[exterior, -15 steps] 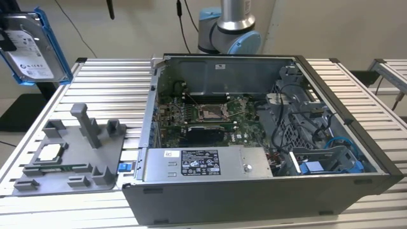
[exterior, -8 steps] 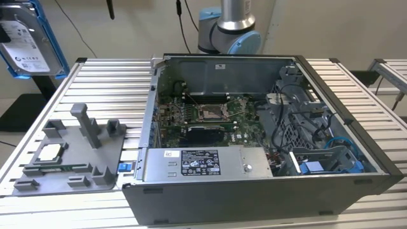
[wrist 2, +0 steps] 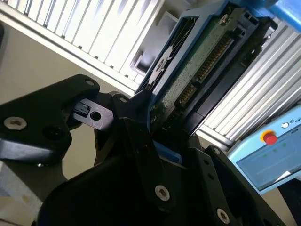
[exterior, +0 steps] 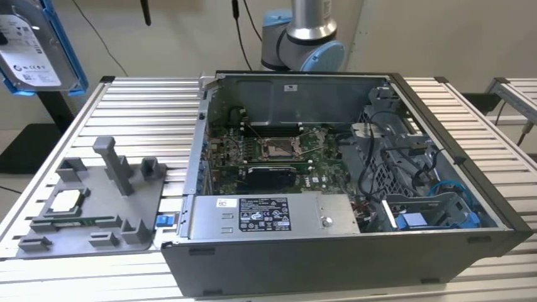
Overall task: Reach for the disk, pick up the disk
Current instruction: 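Pick up the disk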
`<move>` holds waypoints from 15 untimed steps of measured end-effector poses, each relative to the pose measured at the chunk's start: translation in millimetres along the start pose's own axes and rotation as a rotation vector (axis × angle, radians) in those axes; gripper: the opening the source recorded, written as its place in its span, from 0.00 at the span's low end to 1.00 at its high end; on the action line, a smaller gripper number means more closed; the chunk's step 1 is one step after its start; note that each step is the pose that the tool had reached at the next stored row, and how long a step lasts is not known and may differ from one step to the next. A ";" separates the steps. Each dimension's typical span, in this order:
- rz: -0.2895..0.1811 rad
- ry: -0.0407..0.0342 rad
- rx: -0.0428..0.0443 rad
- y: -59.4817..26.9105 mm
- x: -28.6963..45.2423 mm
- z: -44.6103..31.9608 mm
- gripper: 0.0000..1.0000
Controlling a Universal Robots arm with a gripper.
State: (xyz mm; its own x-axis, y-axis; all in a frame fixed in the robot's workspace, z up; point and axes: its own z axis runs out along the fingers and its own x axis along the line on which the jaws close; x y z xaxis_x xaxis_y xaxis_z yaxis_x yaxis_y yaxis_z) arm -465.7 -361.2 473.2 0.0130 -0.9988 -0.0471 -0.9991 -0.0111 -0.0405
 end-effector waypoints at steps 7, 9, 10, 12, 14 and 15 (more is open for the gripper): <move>0.000 0.0000 -0.0001 -0.6 -0.7 -14.5 0.00; 0.000 0.0000 -0.0001 -0.7 -0.8 -17.4 0.00; 0.000 0.0000 0.0000 -0.7 -0.8 -17.5 0.00; 0.000 0.0000 0.0000 -0.7 -0.8 -17.5 0.00; 0.000 0.0000 0.0000 -0.7 -0.7 -17.6 0.00; 0.000 0.0000 0.0000 -0.7 -0.7 -17.6 0.00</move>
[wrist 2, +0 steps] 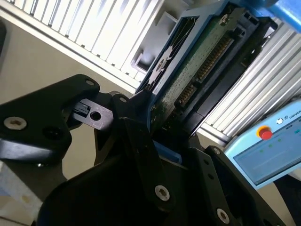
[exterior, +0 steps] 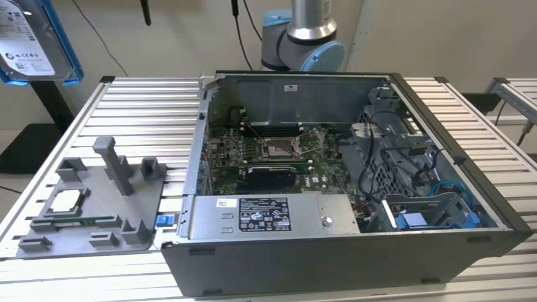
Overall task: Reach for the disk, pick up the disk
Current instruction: 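Pick up the disk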
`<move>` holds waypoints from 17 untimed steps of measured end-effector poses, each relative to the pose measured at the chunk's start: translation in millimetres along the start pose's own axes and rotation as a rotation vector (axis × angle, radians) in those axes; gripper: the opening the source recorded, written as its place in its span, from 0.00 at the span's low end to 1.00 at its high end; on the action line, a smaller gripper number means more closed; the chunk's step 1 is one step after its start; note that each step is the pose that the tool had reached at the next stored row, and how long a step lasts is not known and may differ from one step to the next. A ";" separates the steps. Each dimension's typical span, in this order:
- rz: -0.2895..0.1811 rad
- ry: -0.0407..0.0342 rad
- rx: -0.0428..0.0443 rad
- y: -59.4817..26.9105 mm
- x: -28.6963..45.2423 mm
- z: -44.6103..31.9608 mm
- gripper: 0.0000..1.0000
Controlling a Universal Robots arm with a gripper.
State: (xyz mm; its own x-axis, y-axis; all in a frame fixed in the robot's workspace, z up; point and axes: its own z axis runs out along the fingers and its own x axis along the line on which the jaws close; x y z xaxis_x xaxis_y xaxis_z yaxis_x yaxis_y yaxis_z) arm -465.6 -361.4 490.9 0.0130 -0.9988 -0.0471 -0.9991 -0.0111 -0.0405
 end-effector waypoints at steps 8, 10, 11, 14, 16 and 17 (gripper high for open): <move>0.000 0.0000 -0.0001 -4.2 0.1 0.1 0.00; 0.000 -0.0001 0.0000 -5.9 0.1 0.3 0.00; 0.000 0.0000 -0.0001 -7.0 0.1 0.2 0.00; 0.000 0.0000 -0.0001 -10.8 0.2 0.4 0.00; 0.000 0.0000 -0.0001 -14.2 0.2 0.5 0.00; 0.000 0.0000 0.0000 -16.0 0.3 0.6 0.00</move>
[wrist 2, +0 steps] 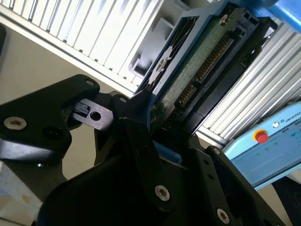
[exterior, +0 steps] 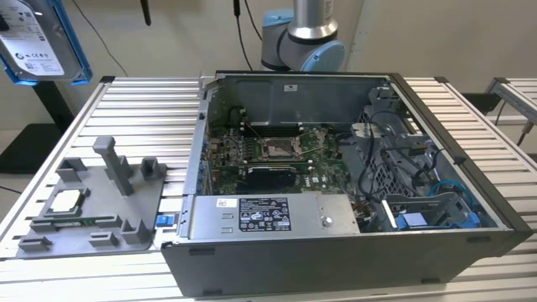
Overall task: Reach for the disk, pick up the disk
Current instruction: 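Pick up the disk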
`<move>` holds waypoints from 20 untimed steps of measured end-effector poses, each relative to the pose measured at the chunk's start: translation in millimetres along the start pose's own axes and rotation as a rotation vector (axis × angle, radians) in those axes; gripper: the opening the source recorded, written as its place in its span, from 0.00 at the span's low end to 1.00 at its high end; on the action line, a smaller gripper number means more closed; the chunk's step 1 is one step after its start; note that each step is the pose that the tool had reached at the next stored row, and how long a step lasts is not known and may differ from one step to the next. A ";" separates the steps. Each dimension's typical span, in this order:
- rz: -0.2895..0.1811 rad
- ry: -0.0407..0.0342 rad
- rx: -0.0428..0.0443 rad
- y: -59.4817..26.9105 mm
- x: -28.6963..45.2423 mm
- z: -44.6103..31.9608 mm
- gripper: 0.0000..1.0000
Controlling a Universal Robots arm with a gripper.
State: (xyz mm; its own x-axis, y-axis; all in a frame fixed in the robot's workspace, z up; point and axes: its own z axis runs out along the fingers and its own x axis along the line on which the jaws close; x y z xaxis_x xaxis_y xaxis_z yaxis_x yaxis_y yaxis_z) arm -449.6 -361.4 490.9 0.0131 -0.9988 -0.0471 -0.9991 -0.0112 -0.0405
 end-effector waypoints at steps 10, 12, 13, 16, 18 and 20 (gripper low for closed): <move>0.000 0.0000 -0.0001 -21.8 0.3 0.8 0.00; 0.000 0.0000 -0.0001 -25.9 0.3 1.0 0.00; 0.000 0.0000 -0.0001 -28.1 0.3 1.1 0.00; 0.000 0.0000 0.0000 -34.5 0.4 1.4 0.00; 0.000 0.0000 0.0000 -38.6 0.5 1.5 0.00; 0.000 0.0000 -0.0001 -42.7 0.5 1.7 0.00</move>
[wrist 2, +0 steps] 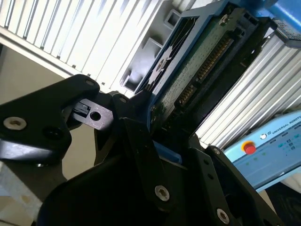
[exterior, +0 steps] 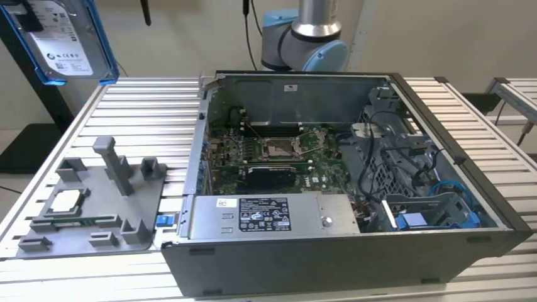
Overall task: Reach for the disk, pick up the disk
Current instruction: 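Pick up the disk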
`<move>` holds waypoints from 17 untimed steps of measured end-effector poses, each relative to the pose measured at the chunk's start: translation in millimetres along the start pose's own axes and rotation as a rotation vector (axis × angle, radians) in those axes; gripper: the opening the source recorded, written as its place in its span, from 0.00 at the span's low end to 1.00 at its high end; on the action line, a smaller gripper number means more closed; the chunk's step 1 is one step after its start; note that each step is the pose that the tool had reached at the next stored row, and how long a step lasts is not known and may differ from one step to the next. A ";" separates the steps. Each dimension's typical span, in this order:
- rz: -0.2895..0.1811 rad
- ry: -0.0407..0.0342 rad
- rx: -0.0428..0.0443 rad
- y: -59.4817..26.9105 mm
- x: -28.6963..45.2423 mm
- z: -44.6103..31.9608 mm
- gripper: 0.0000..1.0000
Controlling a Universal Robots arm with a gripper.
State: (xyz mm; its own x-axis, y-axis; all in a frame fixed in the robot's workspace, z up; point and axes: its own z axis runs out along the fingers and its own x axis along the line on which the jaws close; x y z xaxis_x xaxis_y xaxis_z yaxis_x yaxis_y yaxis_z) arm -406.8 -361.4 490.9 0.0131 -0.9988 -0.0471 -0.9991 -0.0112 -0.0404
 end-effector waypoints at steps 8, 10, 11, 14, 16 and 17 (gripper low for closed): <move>0.000 0.0000 0.0000 -16.6 0.2 0.7 0.00; 0.000 0.0000 0.0001 -20.7 0.3 0.9 0.00; 0.000 -0.0001 0.0001 -22.6 0.3 0.9 0.00; 0.000 -0.0001 0.0001 -28.8 0.4 1.2 0.00; 0.000 0.0000 0.0000 -32.8 0.4 1.3 0.00; 0.000 0.0000 0.0000 -34.9 0.5 1.4 0.00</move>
State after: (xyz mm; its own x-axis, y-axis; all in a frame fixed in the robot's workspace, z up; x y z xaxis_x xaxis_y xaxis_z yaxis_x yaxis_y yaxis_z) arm -371.9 -361.4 491.0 0.0131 -0.9988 -0.0471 -0.9991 -0.0112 -0.0404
